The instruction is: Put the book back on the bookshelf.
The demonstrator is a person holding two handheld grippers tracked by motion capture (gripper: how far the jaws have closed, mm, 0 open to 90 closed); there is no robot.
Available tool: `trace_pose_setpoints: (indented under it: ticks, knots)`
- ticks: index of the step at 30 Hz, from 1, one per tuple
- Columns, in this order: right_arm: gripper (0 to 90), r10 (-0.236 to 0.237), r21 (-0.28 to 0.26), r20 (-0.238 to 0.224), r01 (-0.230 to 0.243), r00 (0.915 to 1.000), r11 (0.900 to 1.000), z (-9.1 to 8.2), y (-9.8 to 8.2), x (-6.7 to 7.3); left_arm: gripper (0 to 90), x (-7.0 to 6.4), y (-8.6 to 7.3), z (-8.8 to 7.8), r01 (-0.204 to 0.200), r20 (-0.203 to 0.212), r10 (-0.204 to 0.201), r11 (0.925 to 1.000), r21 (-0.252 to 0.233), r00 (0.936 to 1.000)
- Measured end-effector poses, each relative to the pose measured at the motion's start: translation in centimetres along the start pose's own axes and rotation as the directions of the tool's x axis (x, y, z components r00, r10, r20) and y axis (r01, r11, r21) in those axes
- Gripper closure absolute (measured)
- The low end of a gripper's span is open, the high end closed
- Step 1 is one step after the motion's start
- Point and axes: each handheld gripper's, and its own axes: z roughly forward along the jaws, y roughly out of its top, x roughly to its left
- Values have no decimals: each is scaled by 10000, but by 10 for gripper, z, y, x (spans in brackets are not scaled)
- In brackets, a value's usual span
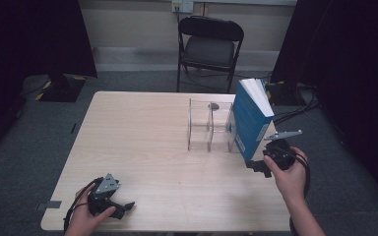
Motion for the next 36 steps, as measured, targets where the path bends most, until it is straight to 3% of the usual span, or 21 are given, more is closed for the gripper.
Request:
trace_pose_setpoints:
  ticks: [36]
  knots:
    - [169, 467, 214, -589, -455, 9972, 9987, 49, -47, 7, 0, 0, 0, 0, -2, -3, 2, 10000, 18, 10000]
